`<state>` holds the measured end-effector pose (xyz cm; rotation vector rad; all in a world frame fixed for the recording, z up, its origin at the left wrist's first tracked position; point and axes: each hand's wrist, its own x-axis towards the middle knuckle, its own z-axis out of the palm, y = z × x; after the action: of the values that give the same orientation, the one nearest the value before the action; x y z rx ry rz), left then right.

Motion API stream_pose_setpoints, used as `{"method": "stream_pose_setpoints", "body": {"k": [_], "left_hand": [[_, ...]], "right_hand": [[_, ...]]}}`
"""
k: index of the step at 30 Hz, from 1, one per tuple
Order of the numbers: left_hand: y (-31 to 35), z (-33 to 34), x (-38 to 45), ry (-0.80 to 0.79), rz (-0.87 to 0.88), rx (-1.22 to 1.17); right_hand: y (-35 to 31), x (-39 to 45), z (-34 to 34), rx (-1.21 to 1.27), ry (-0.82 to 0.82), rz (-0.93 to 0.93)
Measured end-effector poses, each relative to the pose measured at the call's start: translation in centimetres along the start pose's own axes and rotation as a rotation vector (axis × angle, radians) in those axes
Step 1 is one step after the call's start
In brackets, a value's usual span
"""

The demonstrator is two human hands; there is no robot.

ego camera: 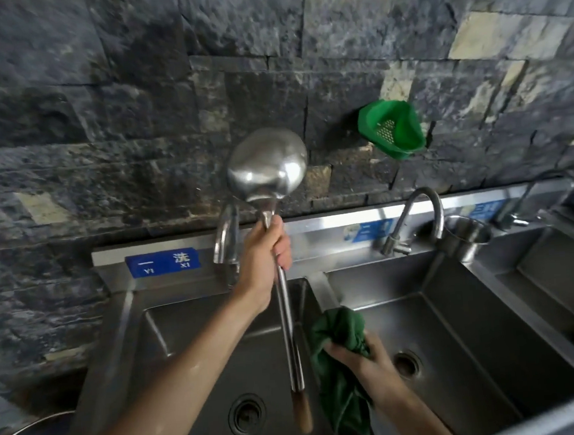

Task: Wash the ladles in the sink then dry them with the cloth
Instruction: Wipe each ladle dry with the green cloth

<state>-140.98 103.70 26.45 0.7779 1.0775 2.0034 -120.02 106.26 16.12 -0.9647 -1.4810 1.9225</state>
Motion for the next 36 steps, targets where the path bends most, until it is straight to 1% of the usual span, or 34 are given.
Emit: {"method": "stream_pose_setpoints", "body": {"k": [5, 9, 12, 14, 16, 19, 22, 24, 26, 30, 33, 36], "left_hand": [[-4.8, 5.0, -0.1, -0.044, -0.218, -0.130], [-8.6, 8.3, -0.1, -0.091, -0.341, -0.215], [-12.4, 10.5, 0.2, -0.102, -0.440, -0.272], [-15.2, 11.9, 0.7, -0.061, -0.518, -0.266], [-18.3, 13.1, 1.3, -0.012, -0.571, -0.148], [-23.1, 14.2, 1.6, -0.011, -0.620, 0.179], [-27.9, 14.1, -0.1, -0.064, -0.720, 0.316], [-31.1, 13.8, -1.2, -0.076, -0.762, 0.405], [-34.3, 13.5, -2.1, -0.043, -0.837, 0.456], [-39.4, 13.2, -3.4, 0.038, -1.004, 0.472], [-42.0, 12.6, -2.8, 0.129, -1.044, 0.491], [-44.1, 10.8, -1.1, 0.212, -1.088, 0.552]], "right_hand": [[-0.5, -2.6, -4.4, 0.033, -0.073, 0.088], [0.6, -3.1, -8.4, -0.110, -0.129, 0.114], [1.6, -3.2, -11.7, -0.166, -0.094, 0.127], [2.5, -3.0, -14.1, -0.196, -0.039, 0.165], [3.3, -2.7, -16.4, -0.215, 0.019, 0.190], [4.2, -2.0, -19.8, -0.254, 0.077, 0.197], [4.8, -1.1, -22.4, -0.312, 0.064, 0.209], [5.6, -0.1, -24.0, -0.391, 0.097, 0.269], [6.5, 1.3, -25.4, -0.497, 0.127, 0.345], [8.1, 5.3, -26.3, -0.863, 0.160, 0.511], [9.3, 8.7, -25.6, -0.984, 0.148, 0.623], [11.3, 11.7, -24.8, -1.061, 0.144, 0.657]]}}
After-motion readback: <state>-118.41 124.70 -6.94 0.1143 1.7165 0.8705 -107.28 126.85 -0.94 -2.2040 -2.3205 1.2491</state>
